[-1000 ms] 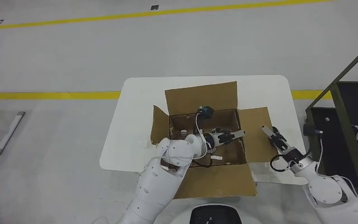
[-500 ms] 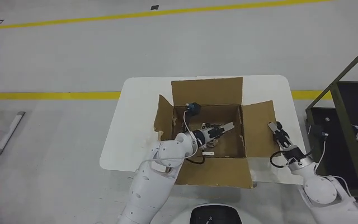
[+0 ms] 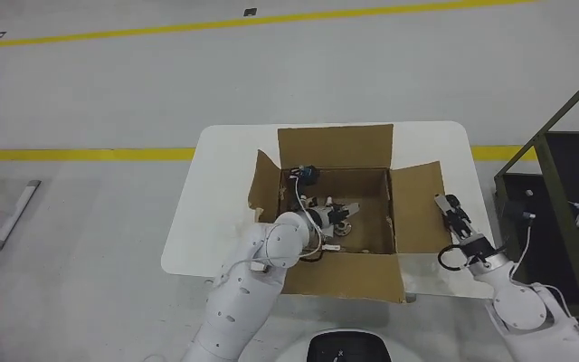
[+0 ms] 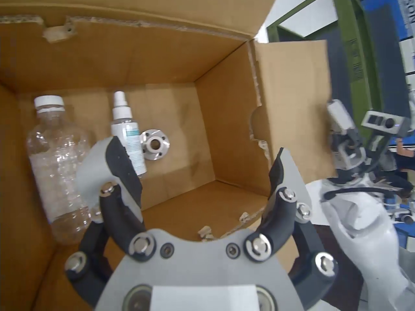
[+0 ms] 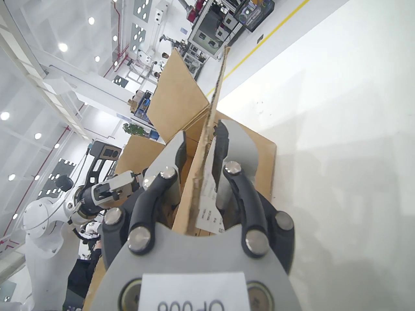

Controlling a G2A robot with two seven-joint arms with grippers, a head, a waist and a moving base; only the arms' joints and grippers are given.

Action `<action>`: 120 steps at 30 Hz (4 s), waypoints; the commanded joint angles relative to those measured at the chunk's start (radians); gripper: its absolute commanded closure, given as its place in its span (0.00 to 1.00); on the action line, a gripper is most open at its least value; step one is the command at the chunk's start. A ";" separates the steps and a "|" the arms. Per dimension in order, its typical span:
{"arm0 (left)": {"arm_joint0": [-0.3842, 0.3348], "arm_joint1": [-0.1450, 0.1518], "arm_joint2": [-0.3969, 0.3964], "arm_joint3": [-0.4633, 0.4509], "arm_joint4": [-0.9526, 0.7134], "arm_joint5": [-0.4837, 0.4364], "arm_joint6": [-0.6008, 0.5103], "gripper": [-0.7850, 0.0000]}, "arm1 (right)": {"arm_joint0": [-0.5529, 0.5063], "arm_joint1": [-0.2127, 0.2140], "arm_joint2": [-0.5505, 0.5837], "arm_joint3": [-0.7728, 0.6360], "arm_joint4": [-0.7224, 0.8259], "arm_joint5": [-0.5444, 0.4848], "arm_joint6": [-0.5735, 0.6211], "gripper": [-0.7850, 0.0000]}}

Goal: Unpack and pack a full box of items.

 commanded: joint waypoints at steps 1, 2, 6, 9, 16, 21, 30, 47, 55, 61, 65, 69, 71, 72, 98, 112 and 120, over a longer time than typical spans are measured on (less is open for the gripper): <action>-0.009 0.004 0.024 0.004 0.115 0.011 -0.042 0.00 | -0.006 0.002 0.019 -0.012 -0.028 -0.004 -0.016 0.00; -0.016 0.007 0.041 0.010 0.173 -0.002 -0.071 0.00 | -0.009 0.003 0.030 -0.020 -0.046 -0.005 -0.029 0.00; -0.036 0.011 0.073 0.012 0.331 0.007 -0.145 0.00 | -0.030 0.006 0.073 -0.063 -0.130 -0.009 -0.082 0.00; -0.046 0.012 0.092 0.019 0.392 -0.013 -0.180 0.00 | -0.049 0.007 0.101 -0.097 -0.201 -0.004 -0.139 0.00; -0.046 0.012 0.092 0.019 0.392 -0.013 -0.180 0.00 | -0.078 0.005 0.130 -0.152 -0.294 -0.027 -0.240 0.51; -0.046 0.012 0.092 0.019 0.392 -0.013 -0.180 0.00 | -0.089 0.004 0.151 -0.188 -0.422 -0.044 -0.323 1.00; -0.103 -0.007 0.107 0.124 0.374 0.009 -0.288 0.00 | -0.089 0.000 0.143 -0.198 -0.510 -0.022 -0.350 1.00; -0.250 -0.086 0.220 0.406 0.355 0.040 -0.280 0.00 | -0.094 -0.007 0.149 -0.184 -0.496 -0.017 -0.347 0.95; -0.303 -0.118 0.238 0.526 0.361 0.093 -0.267 0.00 | -0.086 -0.008 0.154 -0.182 -0.493 -0.022 -0.342 0.95; -0.321 -0.138 0.255 0.572 0.376 0.097 -0.263 0.00 | -0.080 -0.010 0.153 -0.176 -0.495 -0.029 -0.341 0.93; -0.328 -0.149 0.256 0.602 0.381 0.109 -0.262 0.12 | -0.078 -0.011 0.152 -0.169 -0.495 -0.030 -0.341 0.92; -0.333 -0.158 0.258 0.627 0.392 0.113 -0.258 0.16 | -0.078 -0.012 0.158 -0.162 -0.493 -0.031 -0.341 0.92; -0.333 -0.163 0.259 0.637 0.392 0.109 -0.256 0.11 | -0.079 -0.012 0.160 -0.161 -0.491 -0.034 -0.340 0.92; -0.333 -0.166 0.260 0.640 0.392 0.107 -0.256 0.09 | -0.080 -0.012 0.162 -0.161 -0.492 -0.033 -0.340 0.92; -0.347 -0.215 0.250 0.750 0.438 0.102 -0.229 0.18 | -0.092 -0.018 0.180 -0.172 -0.496 -0.032 -0.325 0.91; -0.341 -0.227 0.229 0.777 0.481 0.098 -0.225 0.16 | -0.102 -0.021 0.181 -0.178 -0.497 -0.030 -0.318 0.91; -0.336 -0.236 0.221 0.782 0.499 0.091 -0.226 0.32 | -0.106 -0.023 0.184 -0.177 -0.498 -0.033 -0.320 0.90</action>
